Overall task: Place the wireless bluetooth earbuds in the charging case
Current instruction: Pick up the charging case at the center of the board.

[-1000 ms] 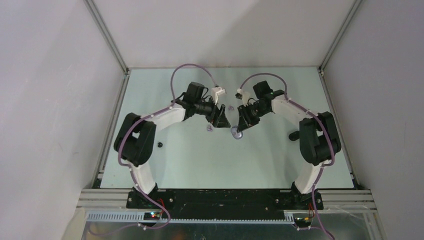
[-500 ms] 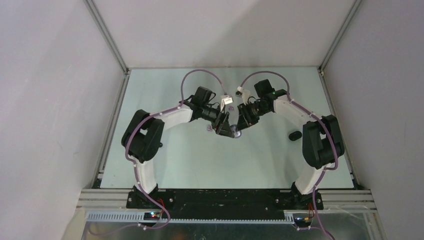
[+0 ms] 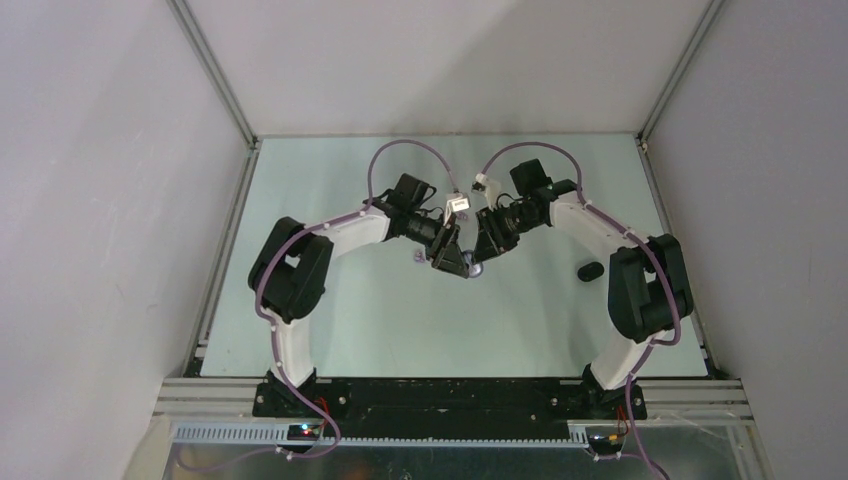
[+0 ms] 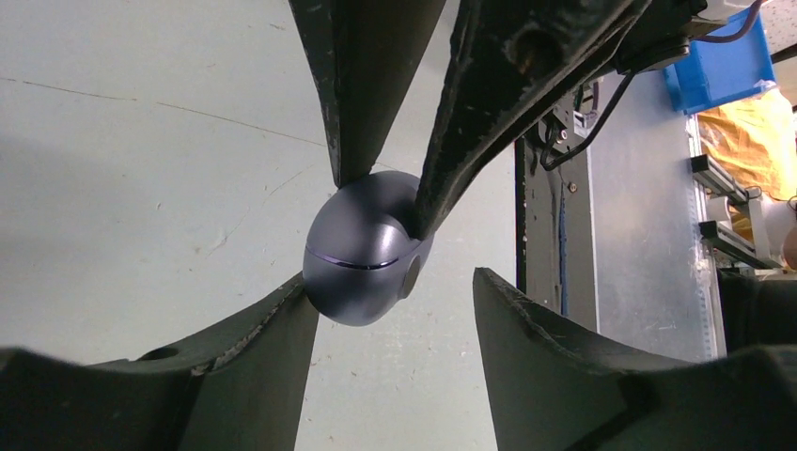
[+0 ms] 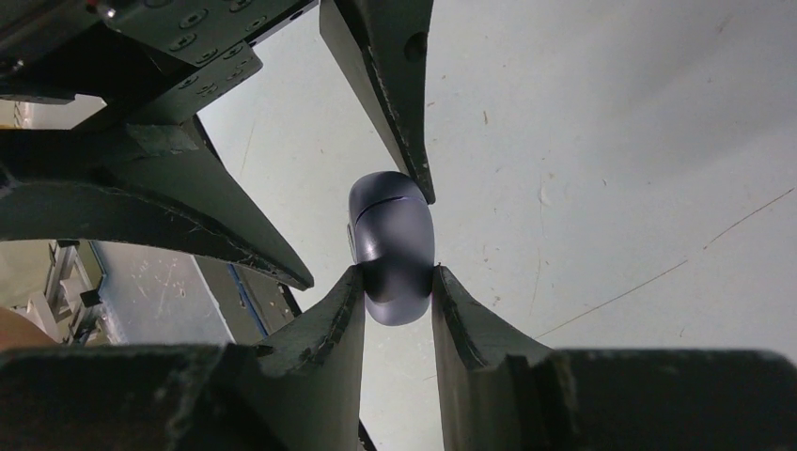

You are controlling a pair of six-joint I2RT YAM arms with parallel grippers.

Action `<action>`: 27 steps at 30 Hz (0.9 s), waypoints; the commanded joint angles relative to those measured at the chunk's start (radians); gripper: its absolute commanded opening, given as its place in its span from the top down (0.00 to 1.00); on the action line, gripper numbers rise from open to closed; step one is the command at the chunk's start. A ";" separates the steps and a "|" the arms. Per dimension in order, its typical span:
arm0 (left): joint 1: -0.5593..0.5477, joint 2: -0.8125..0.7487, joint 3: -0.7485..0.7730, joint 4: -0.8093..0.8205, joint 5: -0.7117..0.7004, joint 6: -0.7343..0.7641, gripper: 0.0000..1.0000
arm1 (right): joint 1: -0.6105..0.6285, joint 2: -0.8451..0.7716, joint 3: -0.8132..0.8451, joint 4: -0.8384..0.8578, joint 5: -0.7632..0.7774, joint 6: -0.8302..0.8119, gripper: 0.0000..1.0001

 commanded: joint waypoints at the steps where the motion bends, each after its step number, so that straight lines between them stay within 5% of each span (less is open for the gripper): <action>1: -0.016 0.004 0.047 -0.021 0.061 0.027 0.36 | 0.006 -0.041 0.003 0.014 -0.033 -0.023 0.71; 15: -0.017 0.000 0.050 -0.028 0.088 0.022 0.43 | -0.001 -0.038 0.003 -0.006 -0.117 -0.046 0.71; 17: -0.016 -0.001 0.053 -0.029 0.096 0.018 0.47 | -0.002 -0.034 0.004 -0.006 -0.121 -0.047 0.71; 20: -0.015 -0.001 0.056 -0.030 0.101 0.016 0.69 | -0.002 -0.034 0.003 -0.006 -0.123 -0.047 0.71; 27: -0.017 -0.006 0.059 -0.039 0.110 0.020 0.76 | -0.002 -0.034 0.003 -0.005 -0.117 -0.048 0.69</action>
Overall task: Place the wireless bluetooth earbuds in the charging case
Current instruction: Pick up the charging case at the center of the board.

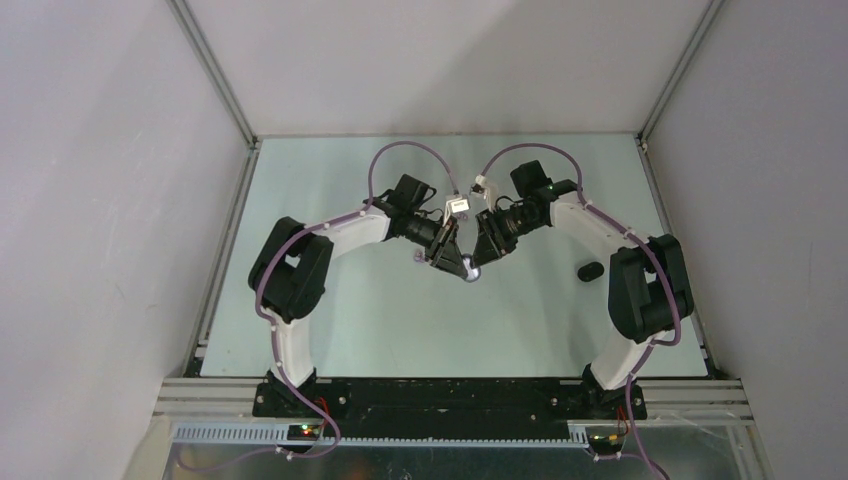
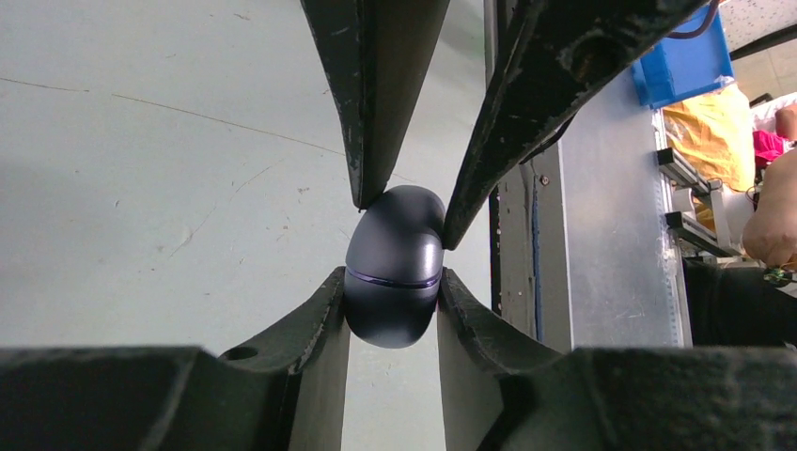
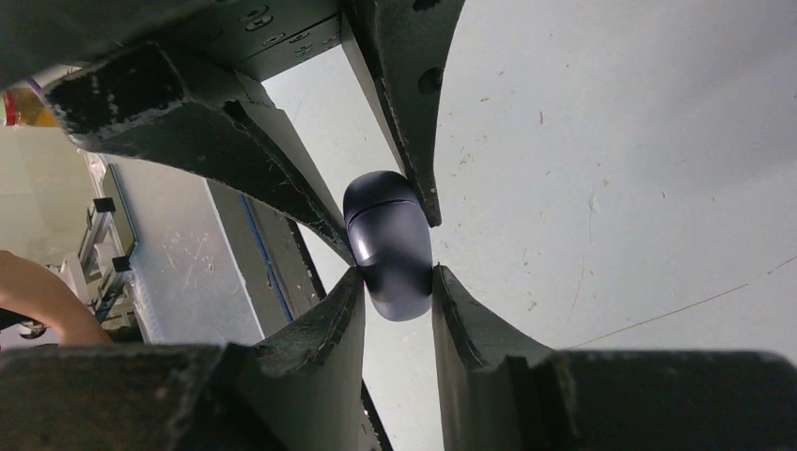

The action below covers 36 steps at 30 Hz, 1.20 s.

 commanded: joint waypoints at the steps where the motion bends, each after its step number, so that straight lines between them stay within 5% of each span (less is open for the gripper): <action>1: -0.014 -0.014 0.048 0.002 0.062 0.019 0.77 | -0.001 -0.033 0.005 0.031 -0.016 0.000 0.67; 4: -0.013 -0.022 0.053 -0.014 0.064 0.026 0.78 | -0.003 -0.036 0.006 0.034 -0.019 -0.003 0.57; 7: -0.014 -0.044 0.059 -0.053 0.064 0.045 0.79 | -0.007 -0.058 0.005 0.037 -0.011 -0.014 0.37; 11: -0.014 -0.097 0.065 -0.108 0.057 0.102 0.84 | -0.014 -0.105 0.005 0.038 0.011 -0.038 0.27; 22: -0.015 -0.350 0.093 -0.372 -0.112 0.343 0.89 | 0.018 -0.382 0.030 -0.041 0.049 -0.206 0.15; 28: -0.016 -0.527 -0.012 -0.246 -0.163 0.277 0.88 | 0.167 -0.514 0.011 -0.005 0.214 -0.238 0.15; 36: -0.063 -0.550 -0.104 -0.169 -0.153 0.219 0.87 | 0.243 -0.593 -0.101 0.176 0.220 -0.182 0.21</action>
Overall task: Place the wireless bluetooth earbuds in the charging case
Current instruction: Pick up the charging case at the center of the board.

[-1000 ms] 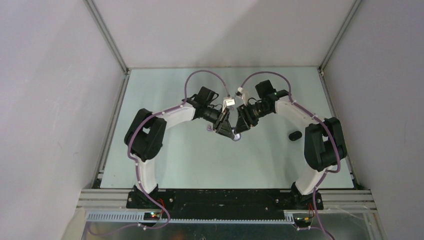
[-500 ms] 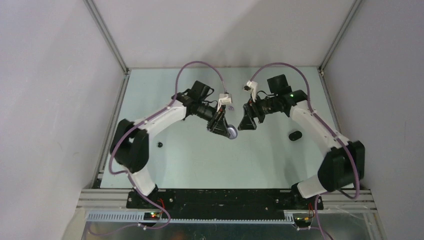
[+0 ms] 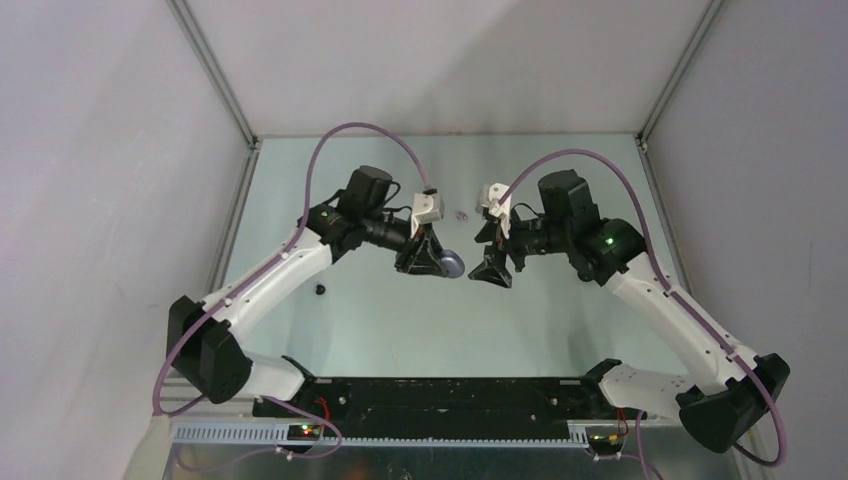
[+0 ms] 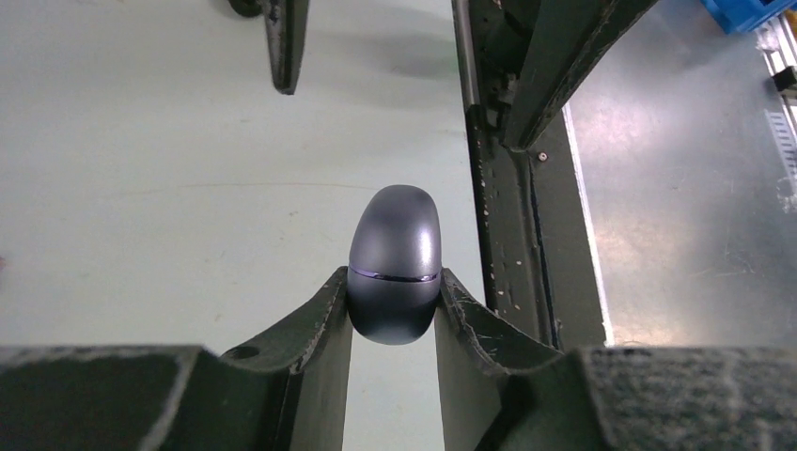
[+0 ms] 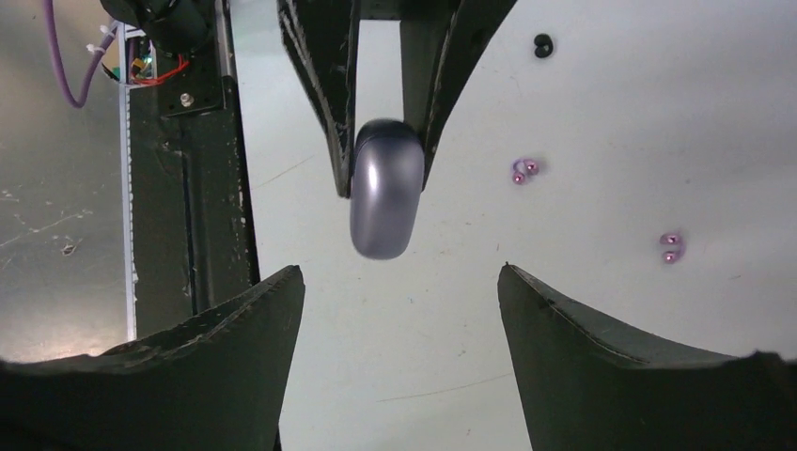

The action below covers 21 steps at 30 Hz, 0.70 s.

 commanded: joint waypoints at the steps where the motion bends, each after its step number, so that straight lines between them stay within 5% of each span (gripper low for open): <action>1: -0.041 0.017 -0.026 0.048 -0.012 -0.023 0.87 | 0.032 -0.012 -0.056 0.113 0.045 0.020 0.21; 13: -0.088 0.066 -0.002 0.021 -0.017 -0.005 0.88 | 0.047 0.016 -0.111 0.072 -0.009 -0.022 0.41; 21: -0.092 0.067 -0.005 0.030 -0.025 -0.011 0.88 | 0.057 0.034 -0.116 0.046 -0.045 -0.042 0.36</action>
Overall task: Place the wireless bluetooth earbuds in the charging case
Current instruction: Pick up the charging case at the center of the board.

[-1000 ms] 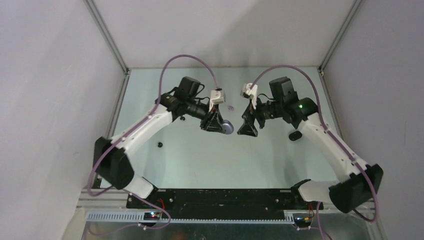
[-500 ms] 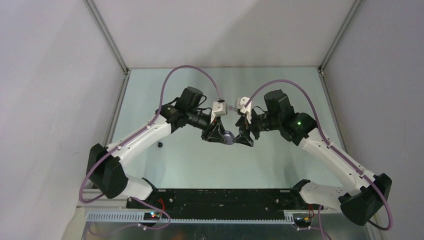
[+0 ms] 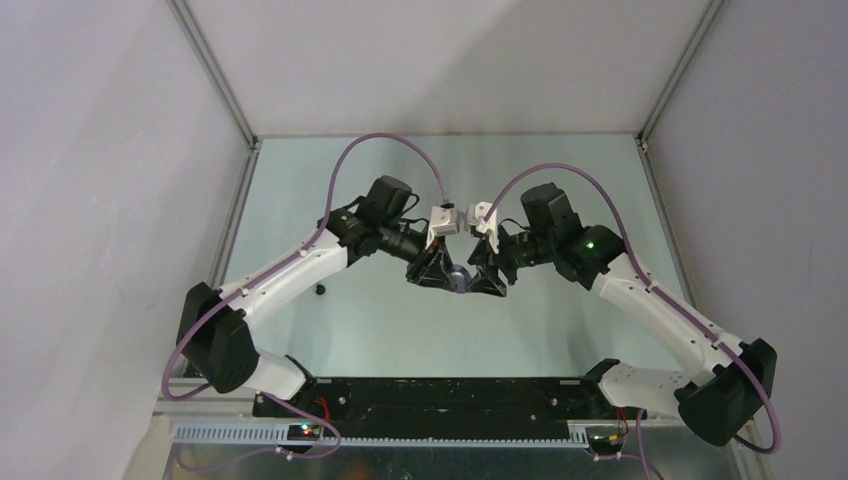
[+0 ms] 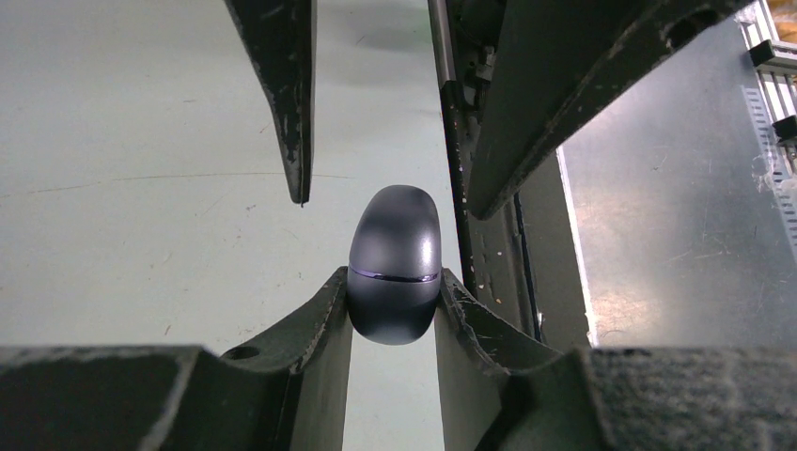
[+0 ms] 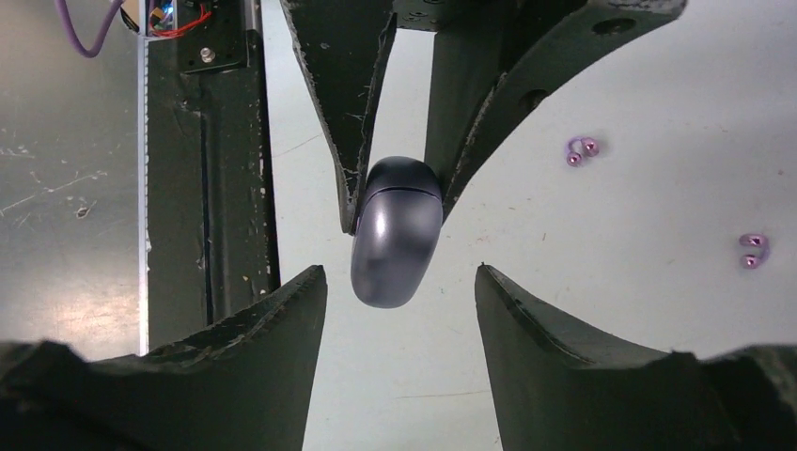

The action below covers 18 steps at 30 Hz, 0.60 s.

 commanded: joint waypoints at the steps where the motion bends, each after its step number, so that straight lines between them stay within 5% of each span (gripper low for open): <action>1: -0.010 -0.002 0.028 0.025 -0.002 -0.002 0.88 | 0.012 0.019 0.001 0.003 -0.033 -0.018 0.36; 11: -0.018 -0.001 0.029 0.019 -0.003 0.004 0.88 | 0.027 0.040 0.000 0.015 -0.025 -0.008 0.53; 18: -0.023 0.005 0.034 0.017 -0.007 0.004 0.88 | 0.041 0.044 0.000 0.008 -0.025 -0.021 0.44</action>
